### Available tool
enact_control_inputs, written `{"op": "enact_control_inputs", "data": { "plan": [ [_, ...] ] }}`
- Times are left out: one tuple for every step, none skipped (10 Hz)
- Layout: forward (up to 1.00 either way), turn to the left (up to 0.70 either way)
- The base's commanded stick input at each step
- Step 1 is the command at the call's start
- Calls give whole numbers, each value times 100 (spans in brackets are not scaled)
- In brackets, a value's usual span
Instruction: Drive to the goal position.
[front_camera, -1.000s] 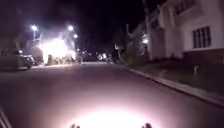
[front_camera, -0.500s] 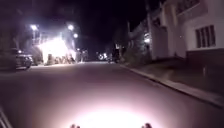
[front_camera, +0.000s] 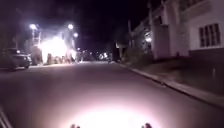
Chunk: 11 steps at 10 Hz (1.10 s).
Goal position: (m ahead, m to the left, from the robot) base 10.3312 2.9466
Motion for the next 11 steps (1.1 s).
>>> {"op": "enact_control_inputs", "data": {
  "plan": [
    [60,0],
    [60,0],
    [60,0],
    [60,0],
    [60,0],
    [60,0],
    [60,0],
    [60,0],
    [60,0],
    [60,0],
    [60,0]
  ]
}}
